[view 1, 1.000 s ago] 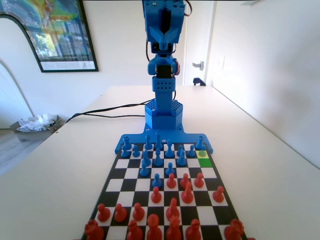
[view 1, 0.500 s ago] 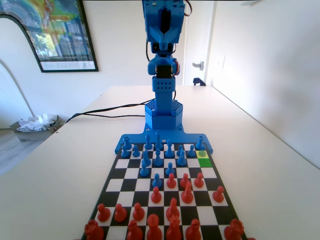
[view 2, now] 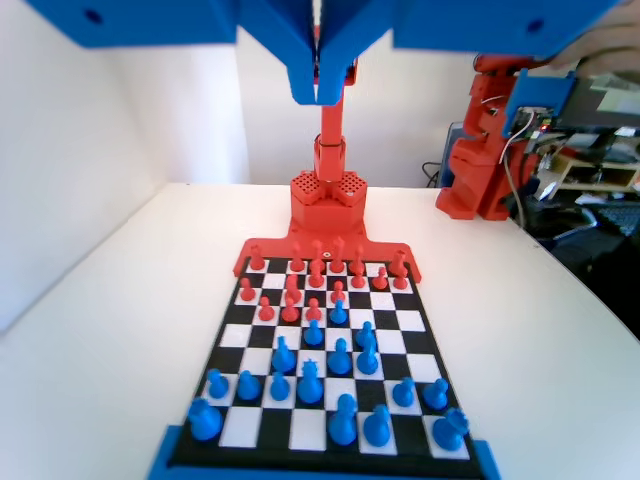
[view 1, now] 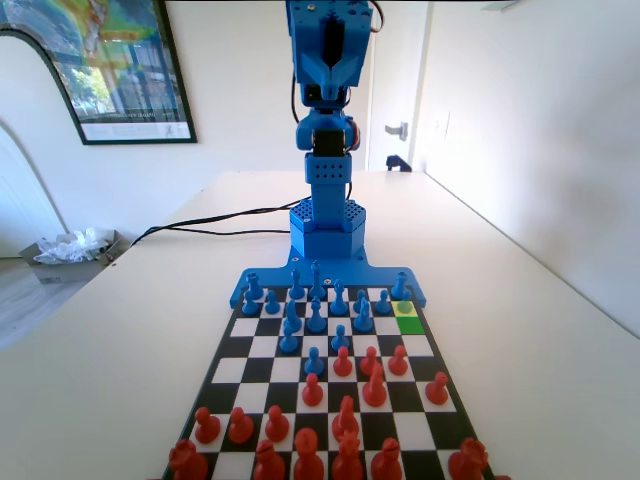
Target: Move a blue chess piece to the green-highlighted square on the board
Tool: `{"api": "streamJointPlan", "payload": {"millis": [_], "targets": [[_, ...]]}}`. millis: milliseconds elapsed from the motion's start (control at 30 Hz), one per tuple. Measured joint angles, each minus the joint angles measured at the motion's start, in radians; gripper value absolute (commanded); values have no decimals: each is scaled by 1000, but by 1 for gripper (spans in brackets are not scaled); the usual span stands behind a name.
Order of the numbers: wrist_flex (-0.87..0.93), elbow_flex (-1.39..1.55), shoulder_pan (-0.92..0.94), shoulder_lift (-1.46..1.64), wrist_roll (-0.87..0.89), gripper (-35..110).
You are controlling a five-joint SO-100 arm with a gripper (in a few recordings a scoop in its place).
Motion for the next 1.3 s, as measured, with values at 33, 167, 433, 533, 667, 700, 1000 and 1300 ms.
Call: {"api": "streamJointPlan", "payload": {"millis": [33,167,433,533,667,700,1000,1300], "targets": [[2,-25,-9,-25,17,1],[2,-94,-41,-147,71,1],[-21,-115,-98,-359,173,1],[-48,-115,-135,-443,233,1],[-71,-109,-184,-537,310,1],[-81,-101,-206,-574,342,1],[-215,60,-347,-732,514,1],[-387,235,-460,-813,607,3]]}}
